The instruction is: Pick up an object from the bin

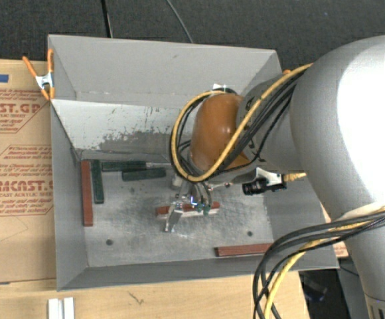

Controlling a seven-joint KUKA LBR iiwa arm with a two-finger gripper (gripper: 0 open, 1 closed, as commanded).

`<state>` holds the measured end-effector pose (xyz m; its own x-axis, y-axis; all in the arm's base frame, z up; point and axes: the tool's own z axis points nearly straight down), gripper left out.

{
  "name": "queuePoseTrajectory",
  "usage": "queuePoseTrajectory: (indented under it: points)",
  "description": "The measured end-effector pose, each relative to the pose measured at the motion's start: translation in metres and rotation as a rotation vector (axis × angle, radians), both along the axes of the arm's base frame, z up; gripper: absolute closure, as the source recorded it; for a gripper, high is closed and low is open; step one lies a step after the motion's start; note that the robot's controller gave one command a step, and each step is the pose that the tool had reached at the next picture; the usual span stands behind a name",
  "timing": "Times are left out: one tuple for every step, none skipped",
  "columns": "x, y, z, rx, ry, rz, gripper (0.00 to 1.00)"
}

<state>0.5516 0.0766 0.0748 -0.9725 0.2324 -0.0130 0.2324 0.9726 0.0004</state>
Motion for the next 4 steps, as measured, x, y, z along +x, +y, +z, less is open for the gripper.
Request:
queuePoseTrajectory:
  points:
    - [-0.012,0.001,0.002,0.010,0.000,-0.148,1.00]
    - [-0.012,0.001,0.002,0.010,0.000,-0.148,1.00]
    - [-0.011,0.001,0.004,0.008,0.002,-0.146,1.00]
    - [-0.014,0.001,0.012,0.005,0.012,-0.147,1.00]
